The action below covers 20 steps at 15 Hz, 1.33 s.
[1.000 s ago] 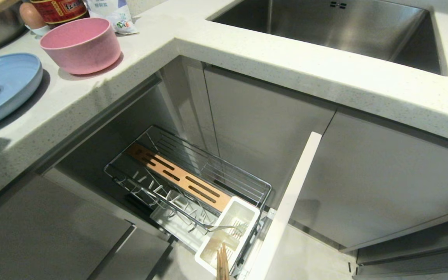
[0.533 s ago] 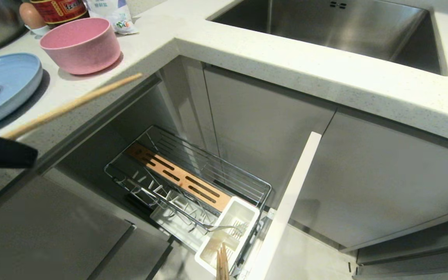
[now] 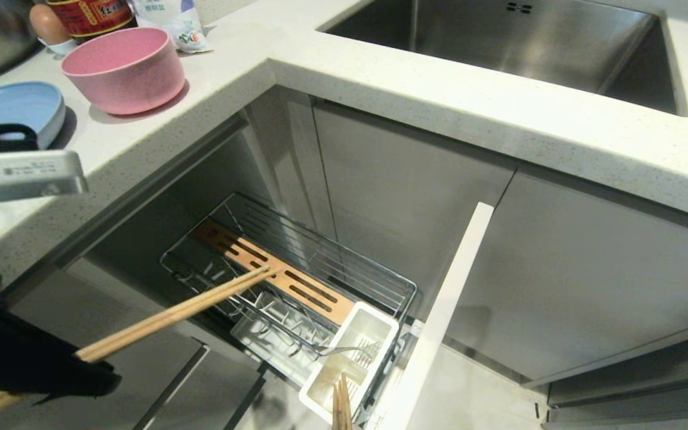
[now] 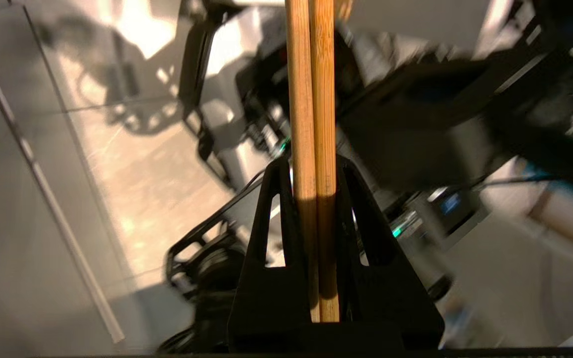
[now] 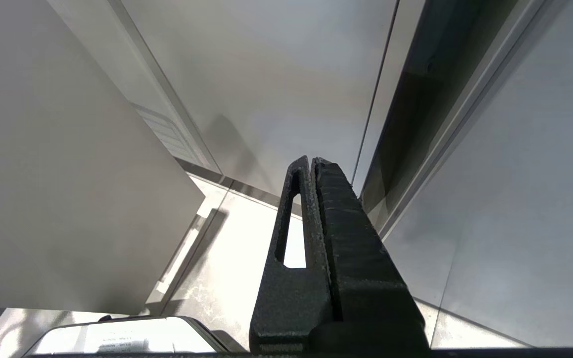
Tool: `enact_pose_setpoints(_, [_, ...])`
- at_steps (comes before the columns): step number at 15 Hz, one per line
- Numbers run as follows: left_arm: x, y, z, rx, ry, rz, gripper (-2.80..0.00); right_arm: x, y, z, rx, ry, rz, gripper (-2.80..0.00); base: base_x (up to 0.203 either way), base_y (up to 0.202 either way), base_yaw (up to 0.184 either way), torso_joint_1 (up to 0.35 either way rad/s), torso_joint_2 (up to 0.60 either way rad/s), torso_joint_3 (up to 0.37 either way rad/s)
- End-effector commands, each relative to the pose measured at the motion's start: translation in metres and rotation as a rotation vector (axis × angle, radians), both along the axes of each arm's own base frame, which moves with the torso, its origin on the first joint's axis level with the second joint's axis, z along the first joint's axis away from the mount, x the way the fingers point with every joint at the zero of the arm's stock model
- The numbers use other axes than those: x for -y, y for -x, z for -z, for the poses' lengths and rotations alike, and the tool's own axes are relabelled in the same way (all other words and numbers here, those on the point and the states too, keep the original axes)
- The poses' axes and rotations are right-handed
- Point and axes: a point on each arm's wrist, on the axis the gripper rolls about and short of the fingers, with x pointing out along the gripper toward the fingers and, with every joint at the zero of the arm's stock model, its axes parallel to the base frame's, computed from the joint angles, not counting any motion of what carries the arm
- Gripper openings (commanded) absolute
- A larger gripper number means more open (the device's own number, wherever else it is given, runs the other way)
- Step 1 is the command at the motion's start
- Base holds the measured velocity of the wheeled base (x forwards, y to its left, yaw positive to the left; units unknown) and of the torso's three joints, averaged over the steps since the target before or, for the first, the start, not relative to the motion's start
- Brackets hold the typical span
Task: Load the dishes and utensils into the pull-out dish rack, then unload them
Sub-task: Pick up the chopsticks and place it in the cupboard
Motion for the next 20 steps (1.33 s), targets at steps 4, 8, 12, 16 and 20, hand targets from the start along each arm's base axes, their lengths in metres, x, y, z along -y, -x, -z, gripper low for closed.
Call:
enact_pose_setpoints(4, [0.013,-0.014,0.033,-0.094,-0.157,0.133,-2.8,0.0,0.0,0.0,0.003,0.0,0.001,-2.8,0.0,0.0,0.0,0.0,0.0,0.0])
enact_pose_setpoints(8, [0.023,-0.025,0.053,-0.139,-0.26,0.245,-2.8,0.0,0.0,0.0,0.005,0.0,0.001,-2.8,0.0,0.0,0.0,0.0,0.0,0.0])
enact_pose_setpoints(12, [0.042,-0.041,0.07,-0.139,-0.413,0.248,-2.8,0.0,0.0,0.0,0.004,0.0,0.0,-2.8,0.0,0.0,0.0,0.0,0.0,0.0])
enact_pose_setpoints(16, [0.068,-0.058,0.088,-0.157,-0.458,0.227,-2.8,0.0,0.0,0.0,0.005,0.0,0.0,-2.8,0.0,0.0,0.0,0.0,0.0,0.0])
enact_pose_setpoints(20, [0.086,-0.065,0.103,-0.204,-0.503,0.22,-2.8,0.0,0.0,0.0,0.003,0.0,0.001,-2.8,0.0,0.0,0.0,0.0,0.0,0.0])
